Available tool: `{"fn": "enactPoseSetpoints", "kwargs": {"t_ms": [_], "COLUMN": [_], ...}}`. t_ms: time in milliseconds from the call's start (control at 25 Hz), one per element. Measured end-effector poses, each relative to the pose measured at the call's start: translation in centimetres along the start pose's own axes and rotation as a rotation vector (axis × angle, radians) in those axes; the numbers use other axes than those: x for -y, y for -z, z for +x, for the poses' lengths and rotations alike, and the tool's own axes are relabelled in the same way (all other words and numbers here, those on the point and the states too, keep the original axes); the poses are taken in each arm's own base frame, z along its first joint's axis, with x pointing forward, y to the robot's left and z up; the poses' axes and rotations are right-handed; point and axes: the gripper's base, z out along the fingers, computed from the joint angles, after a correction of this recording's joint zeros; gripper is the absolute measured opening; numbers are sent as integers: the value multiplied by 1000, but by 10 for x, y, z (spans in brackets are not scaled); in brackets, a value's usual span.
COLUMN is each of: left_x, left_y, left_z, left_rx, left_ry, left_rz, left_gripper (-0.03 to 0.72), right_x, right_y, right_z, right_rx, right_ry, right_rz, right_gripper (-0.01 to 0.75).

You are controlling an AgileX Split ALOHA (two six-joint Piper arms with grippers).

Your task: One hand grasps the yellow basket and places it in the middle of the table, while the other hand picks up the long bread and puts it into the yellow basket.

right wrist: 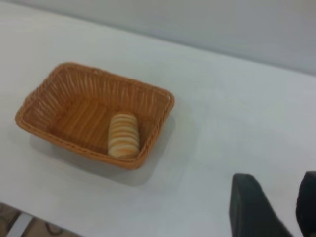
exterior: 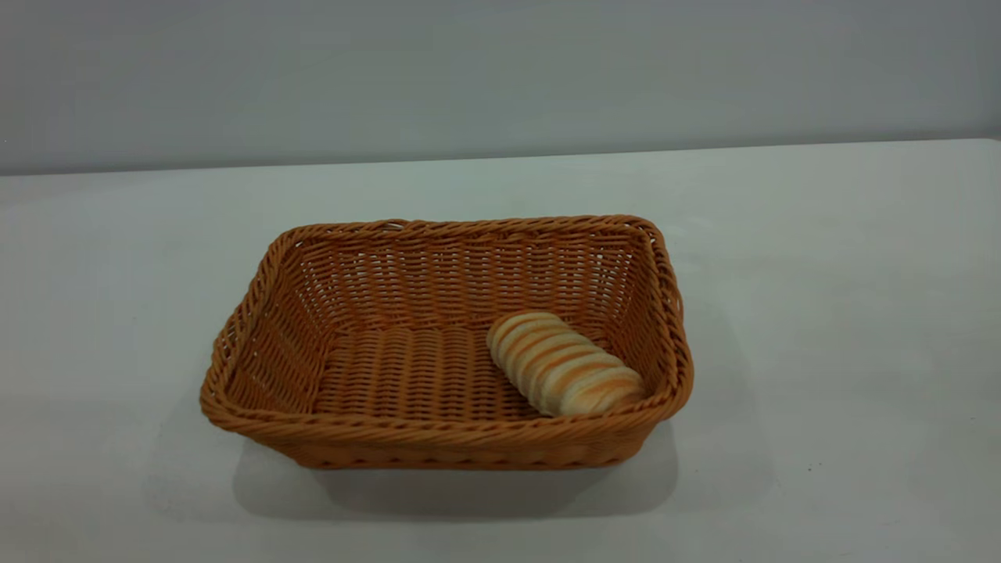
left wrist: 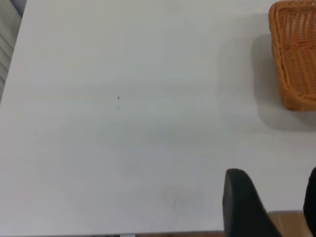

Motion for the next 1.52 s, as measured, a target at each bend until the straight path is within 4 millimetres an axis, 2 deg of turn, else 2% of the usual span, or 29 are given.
{"fn": "enactPoseSetpoints", "kwargs": {"t_ms": [120, 280, 520, 800, 1520], "left_x": [1, 1, 2, 2, 3], "left_y": [-4, -13, -21, -24, -24], "left_z": [9, 15, 18, 19, 20], "left_rx": [9, -19, -29, -36, -40], "left_ry": [-15, -15, -13, -12, -11], "left_rz": [-1, 5, 21, 23, 25], "left_gripper": [368, 368, 368, 368, 368], "right_x": [-1, 0, 9, 13, 14], "right_y": [2, -10, -52, -87, -87], "right_z": [25, 53, 95, 125, 130], "right_rx": [7, -41, -231, -302, -297], "right_ry": [0, 13, 31, 27, 12], "right_rz": [-2, 3, 50, 55, 83], "right_gripper": [280, 280, 280, 280, 280]}}
